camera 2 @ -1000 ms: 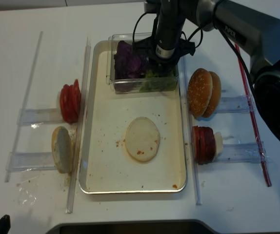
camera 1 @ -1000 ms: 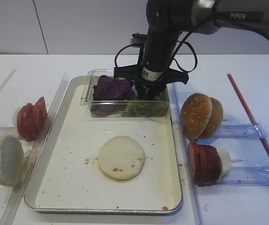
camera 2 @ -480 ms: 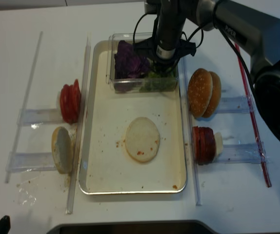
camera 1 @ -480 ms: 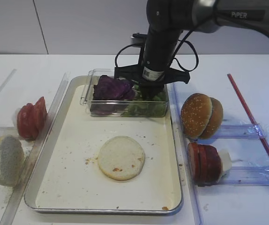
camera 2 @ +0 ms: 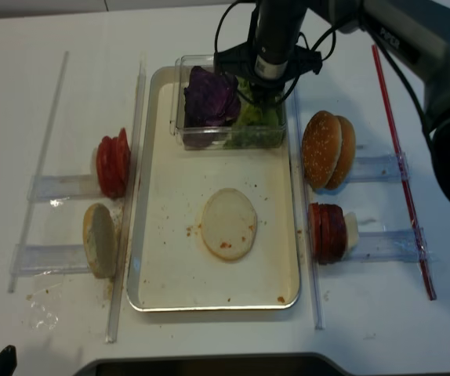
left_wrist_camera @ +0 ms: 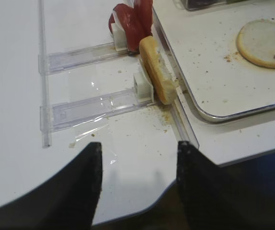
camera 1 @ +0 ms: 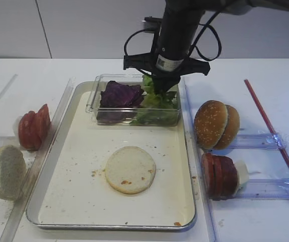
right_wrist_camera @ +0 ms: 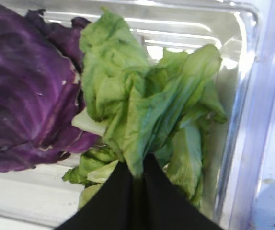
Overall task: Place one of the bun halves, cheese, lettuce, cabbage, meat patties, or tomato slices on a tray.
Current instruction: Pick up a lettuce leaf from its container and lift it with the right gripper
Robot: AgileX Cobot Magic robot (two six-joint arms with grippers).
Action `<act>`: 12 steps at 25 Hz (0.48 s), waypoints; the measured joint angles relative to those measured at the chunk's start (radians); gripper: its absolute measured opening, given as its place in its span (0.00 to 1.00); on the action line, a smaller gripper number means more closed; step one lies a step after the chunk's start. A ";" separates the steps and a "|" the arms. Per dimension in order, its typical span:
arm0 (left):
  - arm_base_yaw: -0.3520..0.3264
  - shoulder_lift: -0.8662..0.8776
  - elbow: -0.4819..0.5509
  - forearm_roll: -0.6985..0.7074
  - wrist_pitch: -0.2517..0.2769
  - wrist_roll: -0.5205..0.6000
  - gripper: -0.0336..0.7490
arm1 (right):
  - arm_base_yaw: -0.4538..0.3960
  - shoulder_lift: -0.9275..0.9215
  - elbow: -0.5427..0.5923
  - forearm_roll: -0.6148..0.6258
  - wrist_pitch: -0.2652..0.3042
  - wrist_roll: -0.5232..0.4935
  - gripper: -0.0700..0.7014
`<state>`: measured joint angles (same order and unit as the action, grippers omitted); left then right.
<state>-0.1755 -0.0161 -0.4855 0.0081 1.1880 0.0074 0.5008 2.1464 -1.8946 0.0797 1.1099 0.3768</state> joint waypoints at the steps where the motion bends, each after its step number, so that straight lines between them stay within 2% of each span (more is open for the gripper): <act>1: 0.000 0.000 0.000 0.000 0.000 0.000 0.48 | 0.000 -0.008 0.000 0.000 0.004 0.000 0.17; 7: 0.000 0.000 0.000 0.000 0.000 0.000 0.48 | 0.000 -0.052 0.000 0.000 0.022 -0.008 0.17; 12: 0.000 0.000 0.000 0.000 0.000 0.000 0.48 | 0.000 -0.078 -0.027 0.000 0.076 -0.026 0.17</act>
<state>-0.1755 -0.0161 -0.4855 0.0081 1.1880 0.0074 0.5008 2.0688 -1.9219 0.0797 1.1857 0.3505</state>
